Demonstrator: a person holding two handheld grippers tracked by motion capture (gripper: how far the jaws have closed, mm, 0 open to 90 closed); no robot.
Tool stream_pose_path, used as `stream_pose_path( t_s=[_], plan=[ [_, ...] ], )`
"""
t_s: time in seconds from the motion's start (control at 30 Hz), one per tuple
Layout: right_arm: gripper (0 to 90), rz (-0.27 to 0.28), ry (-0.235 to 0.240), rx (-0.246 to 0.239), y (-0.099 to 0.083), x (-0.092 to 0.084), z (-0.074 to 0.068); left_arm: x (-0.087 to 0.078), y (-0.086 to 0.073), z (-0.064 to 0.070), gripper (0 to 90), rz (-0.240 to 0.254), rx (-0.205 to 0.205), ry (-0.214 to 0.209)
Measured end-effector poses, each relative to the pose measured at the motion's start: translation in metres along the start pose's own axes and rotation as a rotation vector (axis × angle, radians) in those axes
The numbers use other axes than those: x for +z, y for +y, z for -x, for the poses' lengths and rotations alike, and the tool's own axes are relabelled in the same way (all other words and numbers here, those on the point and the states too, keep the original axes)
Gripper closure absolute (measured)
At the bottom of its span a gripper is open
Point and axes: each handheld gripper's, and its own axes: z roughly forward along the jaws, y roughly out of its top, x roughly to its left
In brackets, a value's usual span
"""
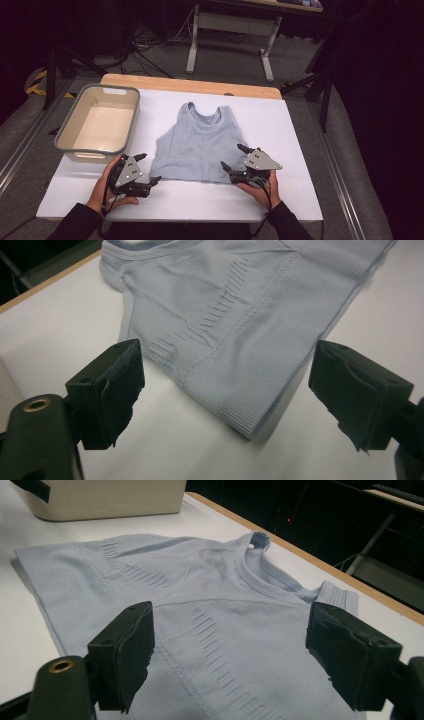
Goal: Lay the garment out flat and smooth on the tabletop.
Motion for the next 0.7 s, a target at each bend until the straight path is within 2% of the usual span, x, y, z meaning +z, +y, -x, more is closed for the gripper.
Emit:
stream_pose_path(
  t_s=[0.4,0.7],
  plan=[
    [20.5,-0.005,-0.001,0.000,0.0004,0.0027,-0.0002,0.0032,0.0016,-0.0007,17.6,-0.016,-0.014,0.002],
    [21.1,-0.006,0.001,0.003,0.0006,0.0038,-0.0008,0.0064,0.0022,-0.0003,19.2,-0.027,-0.019,-0.015]
  ],
)
